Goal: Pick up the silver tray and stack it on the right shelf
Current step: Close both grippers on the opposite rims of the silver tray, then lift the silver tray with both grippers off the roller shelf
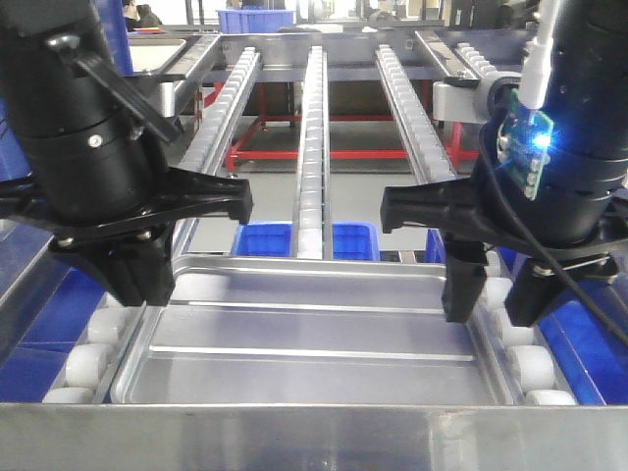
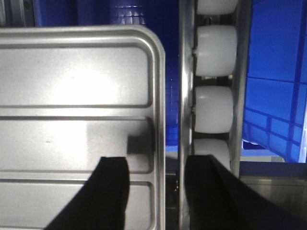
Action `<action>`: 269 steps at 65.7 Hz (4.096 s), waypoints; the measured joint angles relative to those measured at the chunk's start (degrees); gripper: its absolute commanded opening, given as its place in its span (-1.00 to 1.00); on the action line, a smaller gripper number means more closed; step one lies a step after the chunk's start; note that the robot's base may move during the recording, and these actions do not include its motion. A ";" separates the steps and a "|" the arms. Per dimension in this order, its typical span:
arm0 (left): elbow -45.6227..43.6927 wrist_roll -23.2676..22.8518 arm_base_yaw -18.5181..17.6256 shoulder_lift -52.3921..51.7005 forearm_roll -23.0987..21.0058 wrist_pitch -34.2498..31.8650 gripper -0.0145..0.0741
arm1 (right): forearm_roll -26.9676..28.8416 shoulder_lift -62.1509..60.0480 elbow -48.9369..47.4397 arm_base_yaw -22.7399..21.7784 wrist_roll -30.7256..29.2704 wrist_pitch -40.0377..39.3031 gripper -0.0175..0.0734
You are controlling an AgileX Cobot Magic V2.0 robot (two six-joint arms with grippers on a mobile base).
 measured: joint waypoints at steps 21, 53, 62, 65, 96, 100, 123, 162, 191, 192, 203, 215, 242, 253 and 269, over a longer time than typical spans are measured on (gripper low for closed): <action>-0.54 0.00 0.27 0.57 0.13 0.00 -0.02 | 0.00 1.64 0.00 0.00 0.00 -1.61 0.37; -0.66 0.00 1.31 4.92 0.24 -0.22 -0.10 | 0.00 3.99 0.00 -1.50 0.00 -4.43 0.37; -0.66 0.00 1.31 4.92 0.24 -0.12 -0.10 | 0.00 4.31 0.00 -1.65 0.00 -4.43 0.37; -0.76 0.00 1.31 4.92 0.24 -0.12 -0.10 | 0.00 4.52 0.00 -1.65 0.00 -4.43 0.37; -0.78 0.00 1.31 4.92 0.24 0.23 -0.10 | 0.00 4.78 -0.35 -1.69 -0.11 -4.52 0.37; -0.78 0.00 1.31 4.92 0.24 0.32 -0.10 | 0.00 4.78 -0.35 -1.69 -0.11 -4.52 0.37; -0.88 0.00 1.31 4.92 0.24 0.36 -0.10 | 0.00 5.28 -0.46 -1.69 -0.11 -4.41 0.37; -1.00 -0.45 1.31 4.69 -0.18 0.46 -0.90 | 0.15 5.53 -0.55 -1.69 -0.11 -4.78 -0.46; -1.82 -0.79 1.31 4.60 -0.45 1.68 -0.90 | 0.88 5.53 -1.39 -1.69 -0.11 -3.36 -0.46; -1.93 -0.79 1.31 4.60 -0.45 2.06 -0.90 | 0.94 5.53 -1.62 -1.69 -0.11 -3.03 -0.46; -5.07 -0.79 1.31 3.18 -0.80 7.38 -0.90 | 2.15 3.69 -5.34 -1.69 -0.32 3.66 -0.46; -7.22 -0.58 1.31 -1.07 -2.00 13.12 -0.90 | 3.25 -1.24 -7.90 -0.54 -0.42 10.13 -0.46; -1.31 -3.70 -5.34 -9.42 -3.63 18.93 -0.90 | 3.80 -7.80 -3.62 7.71 4.82 17.70 -0.46; 2.33 -8.40 -9.94 -12.51 -3.24 18.74 -0.90 | 3.80 -12.30 -0.40 10.92 7.89 19.67 -0.46; 7.09 -17.10 -17.83 -16.95 -1.67 18.29 -0.90 | 4.21 -19.35 4.96 14.39 12.53 20.56 -0.46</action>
